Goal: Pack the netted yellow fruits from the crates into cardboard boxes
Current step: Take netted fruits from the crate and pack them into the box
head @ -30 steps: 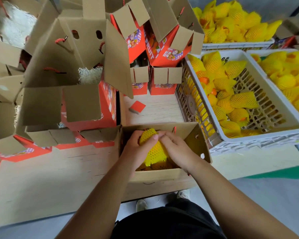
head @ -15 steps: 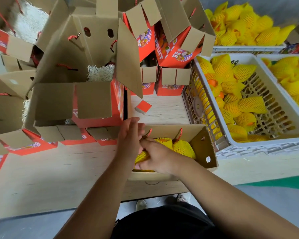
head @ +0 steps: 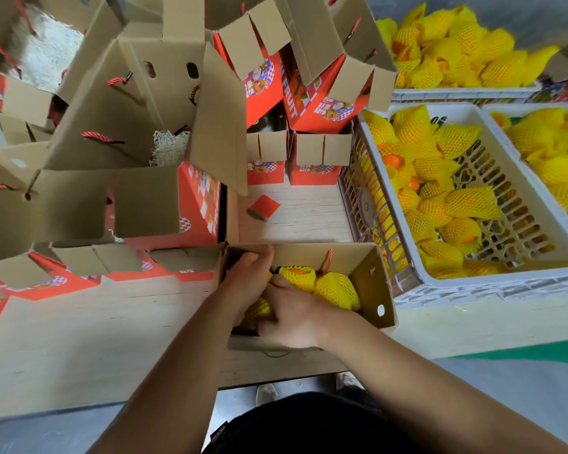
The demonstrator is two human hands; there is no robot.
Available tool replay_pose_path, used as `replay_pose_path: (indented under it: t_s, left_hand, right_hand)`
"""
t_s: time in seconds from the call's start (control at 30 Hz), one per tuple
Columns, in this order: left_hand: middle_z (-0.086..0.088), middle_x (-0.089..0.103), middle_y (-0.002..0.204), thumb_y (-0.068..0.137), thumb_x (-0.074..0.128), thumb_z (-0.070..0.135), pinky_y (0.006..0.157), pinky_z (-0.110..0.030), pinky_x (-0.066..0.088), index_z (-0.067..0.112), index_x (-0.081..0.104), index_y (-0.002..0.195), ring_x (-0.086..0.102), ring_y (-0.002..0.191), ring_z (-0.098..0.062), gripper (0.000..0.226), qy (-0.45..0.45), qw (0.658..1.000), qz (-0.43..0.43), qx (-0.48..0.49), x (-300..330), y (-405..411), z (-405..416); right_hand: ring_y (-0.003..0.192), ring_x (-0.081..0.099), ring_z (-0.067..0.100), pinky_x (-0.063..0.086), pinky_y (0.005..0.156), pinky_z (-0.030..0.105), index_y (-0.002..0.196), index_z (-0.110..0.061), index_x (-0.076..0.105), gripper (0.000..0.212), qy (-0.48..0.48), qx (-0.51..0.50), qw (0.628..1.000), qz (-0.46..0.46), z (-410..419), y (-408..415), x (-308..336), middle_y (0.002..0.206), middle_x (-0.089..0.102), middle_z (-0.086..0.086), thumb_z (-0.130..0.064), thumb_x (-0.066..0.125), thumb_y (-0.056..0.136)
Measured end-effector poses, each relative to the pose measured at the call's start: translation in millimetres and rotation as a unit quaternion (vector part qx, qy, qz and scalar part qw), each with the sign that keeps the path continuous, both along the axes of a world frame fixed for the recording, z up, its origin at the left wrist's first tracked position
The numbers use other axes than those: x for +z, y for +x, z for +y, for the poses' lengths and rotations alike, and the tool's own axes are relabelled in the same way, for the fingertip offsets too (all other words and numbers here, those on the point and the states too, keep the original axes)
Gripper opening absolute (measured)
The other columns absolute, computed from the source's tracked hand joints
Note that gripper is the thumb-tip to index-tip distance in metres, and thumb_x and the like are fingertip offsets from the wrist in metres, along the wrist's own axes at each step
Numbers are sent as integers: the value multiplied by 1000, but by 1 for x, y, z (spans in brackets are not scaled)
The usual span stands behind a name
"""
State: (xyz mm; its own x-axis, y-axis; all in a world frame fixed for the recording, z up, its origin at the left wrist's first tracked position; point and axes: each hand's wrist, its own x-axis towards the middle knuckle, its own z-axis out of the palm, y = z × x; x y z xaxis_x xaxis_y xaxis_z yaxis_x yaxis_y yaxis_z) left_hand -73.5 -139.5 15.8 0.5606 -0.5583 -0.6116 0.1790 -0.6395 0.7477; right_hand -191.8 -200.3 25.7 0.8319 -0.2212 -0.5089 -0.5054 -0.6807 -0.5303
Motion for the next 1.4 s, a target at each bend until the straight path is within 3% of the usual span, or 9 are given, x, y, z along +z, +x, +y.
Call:
replay_pose_path:
  t_s: [0.1,0.23,0.4,0.53,0.7,0.87,0.97,1.07,1.4]
  left_hand:
    - [2,66,104,101,55,40,74,-28,44,18,68,96,58,96,-14,26,-22,995,25,89,-1,0,-3]
    - [0,70,115,99,56,11,88,-31,52,20,72,112,64,108,-18,23,-68,995,-6,79,0,-3,7]
    - [1,61,115,101,55,26,85,-30,42,21,65,112,58,106,-16,16,-18,970,-230,-81,14,-2,16]
    - [-19,64,128,111,31,38,91,-36,43,8,61,128,59,119,-35,46,170,925,-206,-268,17,1,13]
    - [-17,59,141,112,35,33,100,-29,35,3,61,133,51,133,-32,46,89,972,-133,-173,11,7,4]
    - [-15,61,136,111,36,34,104,-35,43,9,62,131,55,124,-31,41,83,963,-176,-185,5,1,3]
    - [2,67,119,109,40,35,89,-27,40,23,65,120,58,105,-15,30,4,961,-212,-176,15,-7,3]
    - [16,68,100,107,47,35,77,-15,44,31,66,107,62,94,3,19,-133,948,-256,-134,29,-26,-9]
    - [5,72,108,99,50,30,88,-42,53,22,68,115,67,103,-16,25,-240,891,-294,-249,31,-134,-165]
  right_hand:
    - [119,55,33,51,98,45,154,-31,30,66,-9,42,999,-28,1,-4,2,143,32,-1,-30,58,94]
    - [121,57,37,53,94,46,147,-21,45,54,-36,79,995,-41,1,0,3,159,23,1,-23,57,95]
    - [118,57,31,49,95,36,140,-13,55,41,-35,72,995,-52,6,-1,-1,160,28,4,-18,50,100]
    - [138,41,20,34,106,20,146,-19,54,47,18,46,997,-60,4,-9,-2,163,27,-6,-19,49,99]
    - [145,35,12,27,117,27,145,-37,55,47,9,55,998,-23,7,-11,-5,159,33,-16,-47,42,100]
    - [149,30,13,29,121,42,149,-57,34,65,41,67,997,12,9,-14,-10,162,28,-22,-79,38,88]
    - [137,45,14,39,114,37,139,-34,59,47,72,-16,983,-166,2,-27,-2,148,51,-7,-44,61,92]
    - [103,60,10,48,86,29,107,-23,67,20,56,-172,926,-331,-22,-52,12,108,64,-2,-18,59,90]
    - [78,64,12,46,62,29,99,-15,66,11,-62,-373,854,-356,-163,-151,24,86,67,-4,-7,58,99]
